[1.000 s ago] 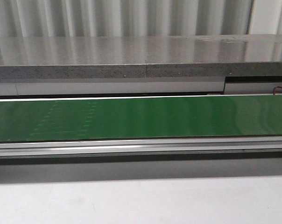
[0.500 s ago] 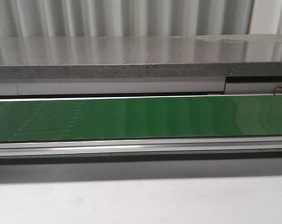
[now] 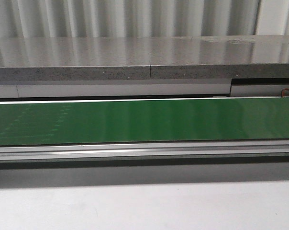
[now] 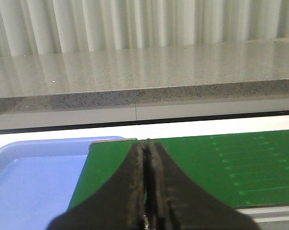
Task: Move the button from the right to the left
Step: 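Lower the right gripper and grasp the yellow-capped button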
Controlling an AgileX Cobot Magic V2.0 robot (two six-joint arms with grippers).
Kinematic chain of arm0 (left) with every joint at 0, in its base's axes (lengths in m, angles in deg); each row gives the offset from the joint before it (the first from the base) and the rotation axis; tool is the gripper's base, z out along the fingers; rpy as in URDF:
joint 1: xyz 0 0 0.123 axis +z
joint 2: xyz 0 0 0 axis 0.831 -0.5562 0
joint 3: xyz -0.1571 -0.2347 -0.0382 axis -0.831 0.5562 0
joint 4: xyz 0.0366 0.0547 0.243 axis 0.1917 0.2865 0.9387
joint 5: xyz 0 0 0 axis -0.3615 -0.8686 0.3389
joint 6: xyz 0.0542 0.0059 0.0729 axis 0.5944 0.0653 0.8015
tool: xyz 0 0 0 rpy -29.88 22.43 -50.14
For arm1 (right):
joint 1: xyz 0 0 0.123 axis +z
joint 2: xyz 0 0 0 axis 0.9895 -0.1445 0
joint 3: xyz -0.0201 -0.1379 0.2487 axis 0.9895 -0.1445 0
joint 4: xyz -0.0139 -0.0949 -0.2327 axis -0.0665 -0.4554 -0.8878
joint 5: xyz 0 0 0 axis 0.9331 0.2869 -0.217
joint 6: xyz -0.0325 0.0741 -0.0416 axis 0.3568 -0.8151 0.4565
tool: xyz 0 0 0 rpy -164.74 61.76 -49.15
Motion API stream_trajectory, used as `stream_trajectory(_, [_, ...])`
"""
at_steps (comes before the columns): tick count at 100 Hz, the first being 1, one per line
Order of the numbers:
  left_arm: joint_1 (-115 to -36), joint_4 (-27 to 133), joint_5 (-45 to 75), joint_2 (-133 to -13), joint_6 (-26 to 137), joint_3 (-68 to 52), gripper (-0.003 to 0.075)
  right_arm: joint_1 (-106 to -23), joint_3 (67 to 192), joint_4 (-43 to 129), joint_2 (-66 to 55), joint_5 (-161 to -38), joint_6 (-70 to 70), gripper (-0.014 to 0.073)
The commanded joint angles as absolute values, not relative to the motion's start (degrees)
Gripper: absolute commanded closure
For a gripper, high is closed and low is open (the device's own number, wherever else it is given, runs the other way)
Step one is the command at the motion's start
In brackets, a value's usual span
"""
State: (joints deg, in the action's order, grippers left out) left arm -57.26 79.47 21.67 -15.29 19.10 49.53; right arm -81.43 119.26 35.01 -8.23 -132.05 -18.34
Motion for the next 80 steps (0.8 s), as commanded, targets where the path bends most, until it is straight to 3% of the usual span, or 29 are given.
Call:
stream_trajectory(1, [-57.7,79.1,26.0,-13.5,18.7,51.8,0.0741,-81.5,123.6,35.5,-11.2,-132.0,-18.0,0.0228])
stream_trajectory(7, [-57.7,79.1,26.0,-13.5,18.7,51.8,0.0741,-81.5,125.1,35.4,-13.7,-133.0,-18.0,0.0103])
stream_trajectory(14, [-57.7,79.1,26.0,-13.5,18.7,51.8,0.0741,-81.5,127.0,35.0,-16.3,-134.1,-18.0,0.0037])
stream_trajectory(36, [-57.7,79.1,26.0,-13.5,18.7,51.8,0.0741,-83.4,132.5,31.4,-23.1,-135.6,-18.1,0.0045])
stream_trajectory(80, [-57.7,79.1,26.0,-13.5,18.7,51.8,0.0741,-102.7,137.7,30.8,-32.8,-137.8,-18.1,0.0045])
